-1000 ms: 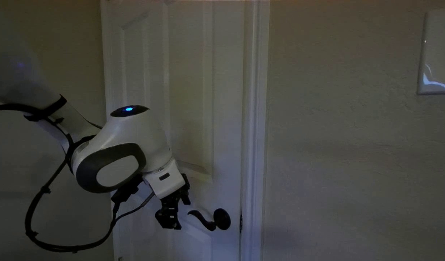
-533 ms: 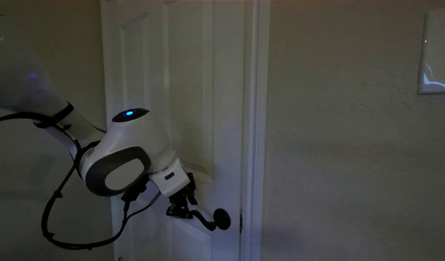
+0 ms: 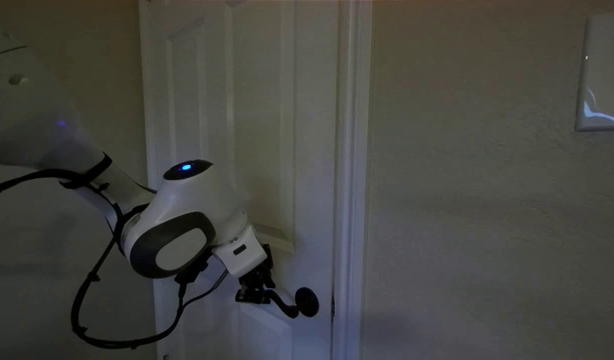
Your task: Open the door
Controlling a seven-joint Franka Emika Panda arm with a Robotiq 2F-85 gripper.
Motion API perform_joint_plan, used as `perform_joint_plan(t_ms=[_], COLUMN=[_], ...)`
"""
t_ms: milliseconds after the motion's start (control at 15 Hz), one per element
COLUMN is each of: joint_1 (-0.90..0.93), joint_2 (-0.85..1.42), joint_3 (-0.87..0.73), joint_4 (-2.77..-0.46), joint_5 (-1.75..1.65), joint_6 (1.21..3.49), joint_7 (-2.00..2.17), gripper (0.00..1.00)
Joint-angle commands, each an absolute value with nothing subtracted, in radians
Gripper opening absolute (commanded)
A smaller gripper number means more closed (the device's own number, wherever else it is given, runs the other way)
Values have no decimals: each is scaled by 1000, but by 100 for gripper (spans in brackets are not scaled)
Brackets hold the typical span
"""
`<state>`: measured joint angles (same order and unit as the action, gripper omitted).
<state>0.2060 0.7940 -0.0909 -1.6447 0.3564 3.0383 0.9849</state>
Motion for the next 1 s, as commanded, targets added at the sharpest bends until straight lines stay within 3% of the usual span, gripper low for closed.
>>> perform_joint_plan(t_ms=[0, 933], joint_1=[214, 212], joint_2=[826, 932], joint_3=[-106, -132], joint_4=[-1597, -1637], joint_5=[354, 357], joint_6=[3038, 3038], joint_7=[1000, 943], gripper=[11, 11])
